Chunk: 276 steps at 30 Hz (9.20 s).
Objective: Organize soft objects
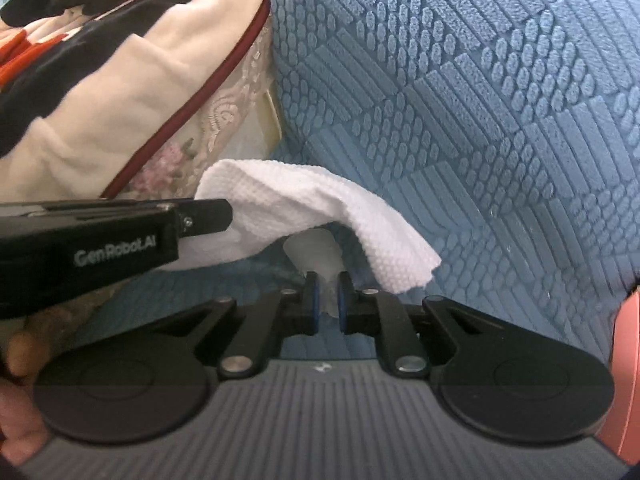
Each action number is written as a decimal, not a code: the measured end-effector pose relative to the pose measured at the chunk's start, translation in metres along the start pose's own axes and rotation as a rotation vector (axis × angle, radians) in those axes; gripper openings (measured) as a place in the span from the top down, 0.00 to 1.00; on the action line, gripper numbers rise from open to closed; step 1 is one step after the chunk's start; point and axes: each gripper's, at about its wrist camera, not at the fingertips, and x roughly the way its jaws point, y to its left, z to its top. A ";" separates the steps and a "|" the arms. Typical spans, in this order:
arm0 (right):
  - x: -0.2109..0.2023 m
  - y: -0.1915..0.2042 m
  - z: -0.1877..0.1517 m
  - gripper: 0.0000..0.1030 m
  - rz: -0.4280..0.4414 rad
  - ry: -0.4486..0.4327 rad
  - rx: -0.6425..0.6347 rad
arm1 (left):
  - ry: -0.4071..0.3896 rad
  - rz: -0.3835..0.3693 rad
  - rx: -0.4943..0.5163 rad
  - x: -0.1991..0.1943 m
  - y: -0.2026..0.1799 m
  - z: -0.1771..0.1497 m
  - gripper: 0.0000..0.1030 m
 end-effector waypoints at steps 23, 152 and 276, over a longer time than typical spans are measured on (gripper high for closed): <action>-0.097 0.006 -0.070 0.88 -0.105 -0.003 0.112 | 0.029 -0.092 0.003 -0.074 -0.020 -0.049 0.95; -0.270 -0.027 -0.116 0.81 -0.242 -0.050 0.360 | 0.145 -0.143 0.000 -0.195 -0.110 -0.053 0.95; -0.509 -0.073 -0.151 0.58 -0.468 -0.318 0.515 | 0.121 -0.469 0.324 -0.320 -0.291 -0.017 0.55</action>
